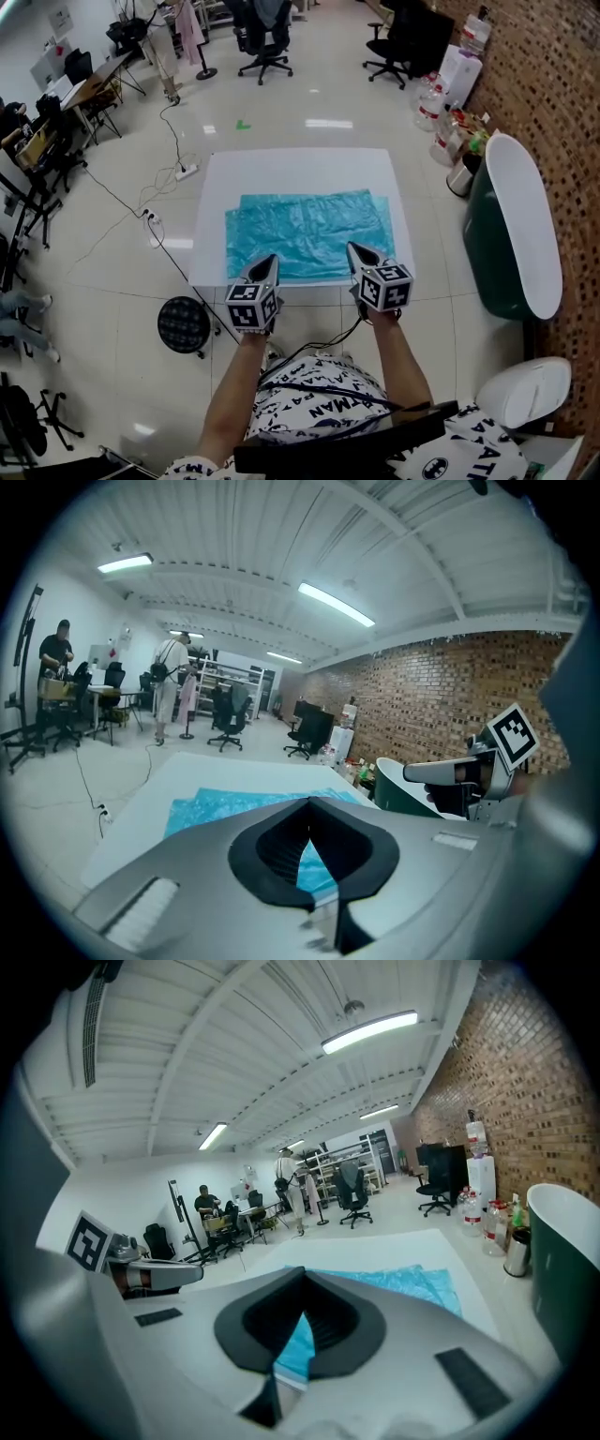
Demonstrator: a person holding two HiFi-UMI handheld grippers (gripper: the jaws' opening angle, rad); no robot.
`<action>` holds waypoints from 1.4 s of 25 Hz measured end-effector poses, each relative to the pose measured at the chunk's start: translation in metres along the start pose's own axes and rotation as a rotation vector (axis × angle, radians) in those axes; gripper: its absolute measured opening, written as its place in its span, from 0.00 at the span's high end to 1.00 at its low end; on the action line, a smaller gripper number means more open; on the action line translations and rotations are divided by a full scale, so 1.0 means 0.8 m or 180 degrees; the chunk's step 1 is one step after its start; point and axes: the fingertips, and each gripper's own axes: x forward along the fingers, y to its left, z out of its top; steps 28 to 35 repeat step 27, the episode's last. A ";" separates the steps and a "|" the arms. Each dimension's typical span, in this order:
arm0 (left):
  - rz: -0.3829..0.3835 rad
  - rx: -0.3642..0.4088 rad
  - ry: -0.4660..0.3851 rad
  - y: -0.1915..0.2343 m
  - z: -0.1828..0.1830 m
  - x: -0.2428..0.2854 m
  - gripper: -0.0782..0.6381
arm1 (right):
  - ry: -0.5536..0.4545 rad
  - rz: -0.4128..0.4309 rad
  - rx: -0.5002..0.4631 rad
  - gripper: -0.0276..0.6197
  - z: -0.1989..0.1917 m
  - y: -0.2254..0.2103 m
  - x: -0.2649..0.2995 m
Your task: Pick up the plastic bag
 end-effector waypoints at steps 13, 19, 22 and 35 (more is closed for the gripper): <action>-0.0075 0.0043 -0.0036 -0.011 0.007 -0.013 0.90 | 0.0065 -0.0100 -0.0020 0.96 -0.017 0.004 -0.019; -0.0087 0.0016 -0.0010 -0.010 0.002 -0.013 0.90 | 0.0072 -0.0138 -0.0018 0.96 -0.020 0.002 -0.022; -0.0091 0.0002 -0.0006 -0.009 0.002 -0.015 0.90 | 0.0089 -0.0154 -0.0039 0.96 -0.022 0.004 -0.022; -0.0095 -0.0025 -0.0019 -0.006 0.003 -0.014 0.90 | 0.0099 -0.0163 -0.0057 0.96 -0.023 0.004 -0.019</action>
